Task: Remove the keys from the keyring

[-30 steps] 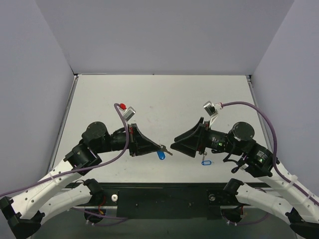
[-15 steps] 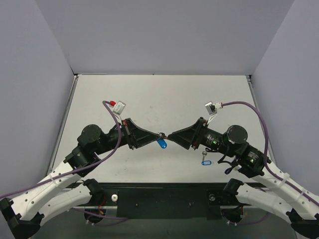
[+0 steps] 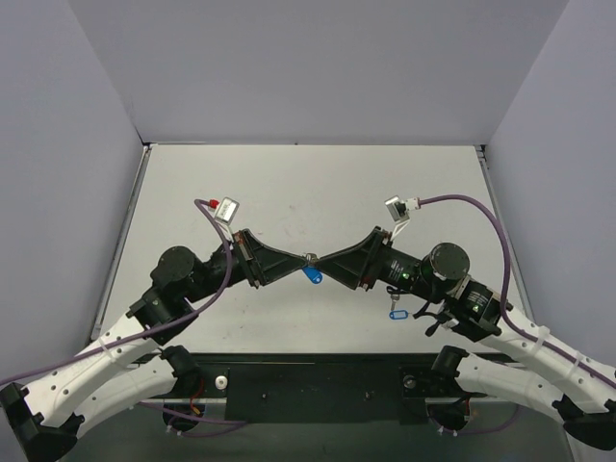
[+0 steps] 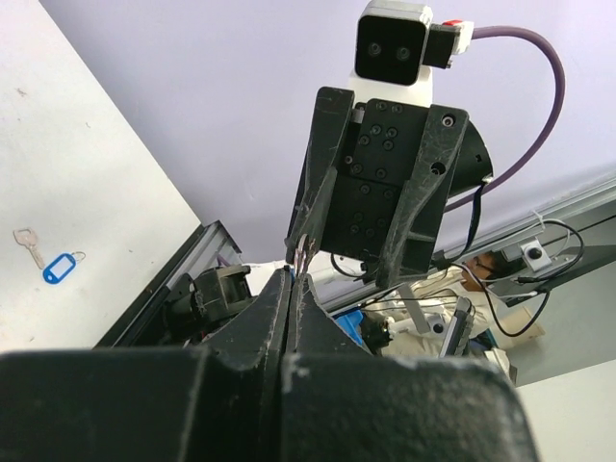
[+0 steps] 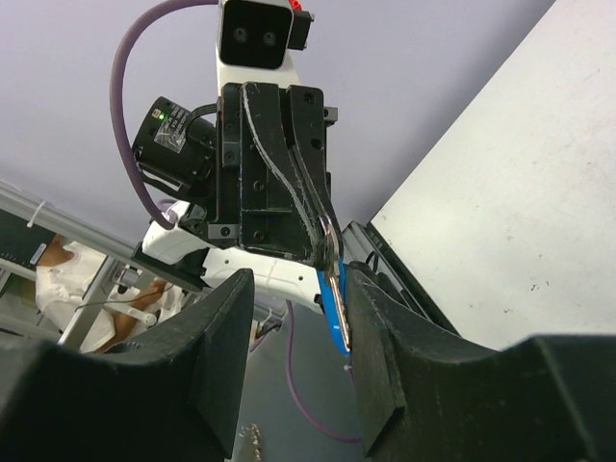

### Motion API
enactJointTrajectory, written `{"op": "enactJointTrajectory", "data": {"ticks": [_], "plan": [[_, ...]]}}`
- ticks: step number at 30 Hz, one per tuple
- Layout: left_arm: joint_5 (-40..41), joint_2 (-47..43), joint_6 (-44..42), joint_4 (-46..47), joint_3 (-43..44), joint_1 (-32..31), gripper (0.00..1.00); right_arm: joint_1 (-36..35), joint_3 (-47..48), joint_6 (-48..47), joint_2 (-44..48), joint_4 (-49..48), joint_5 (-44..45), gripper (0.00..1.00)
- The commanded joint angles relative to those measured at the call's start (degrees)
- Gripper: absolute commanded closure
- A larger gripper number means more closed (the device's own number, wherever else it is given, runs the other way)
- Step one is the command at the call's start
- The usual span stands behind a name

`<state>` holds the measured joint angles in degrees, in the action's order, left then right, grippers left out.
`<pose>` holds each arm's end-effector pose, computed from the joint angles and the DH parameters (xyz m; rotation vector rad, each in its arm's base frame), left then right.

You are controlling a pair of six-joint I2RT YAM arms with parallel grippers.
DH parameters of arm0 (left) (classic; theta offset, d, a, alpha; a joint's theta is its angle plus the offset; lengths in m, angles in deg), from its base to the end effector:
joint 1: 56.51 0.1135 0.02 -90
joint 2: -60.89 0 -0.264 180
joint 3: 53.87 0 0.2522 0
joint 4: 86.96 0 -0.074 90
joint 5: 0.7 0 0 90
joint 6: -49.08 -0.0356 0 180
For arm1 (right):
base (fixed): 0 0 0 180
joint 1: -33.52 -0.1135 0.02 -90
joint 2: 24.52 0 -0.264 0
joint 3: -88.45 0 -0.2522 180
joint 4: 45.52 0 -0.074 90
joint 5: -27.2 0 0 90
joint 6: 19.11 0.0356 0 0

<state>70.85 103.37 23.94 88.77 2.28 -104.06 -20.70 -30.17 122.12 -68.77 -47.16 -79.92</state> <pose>0.1109 -0.1380 0.3690 0.0648 1.6968 -1.7849 0.0933 0.1474 0.4068 -0.3412 1.4363 1.7366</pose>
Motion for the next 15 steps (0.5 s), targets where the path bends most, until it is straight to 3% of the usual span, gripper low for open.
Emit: {"op": "enactJointTrajectory", "data": {"ticks": [1,15], "plan": [[1.14,-1.08,1.15,5.0,-0.2,-0.17,1.0,-1.42,0.9,0.2,-1.1,-5.7,0.51,0.62],[0.7,-1.52,2.46,6.76,-1.17,-0.26,1.0,-2.12,1.43,0.02,-3.3,-6.66,1.22,0.69]]}}
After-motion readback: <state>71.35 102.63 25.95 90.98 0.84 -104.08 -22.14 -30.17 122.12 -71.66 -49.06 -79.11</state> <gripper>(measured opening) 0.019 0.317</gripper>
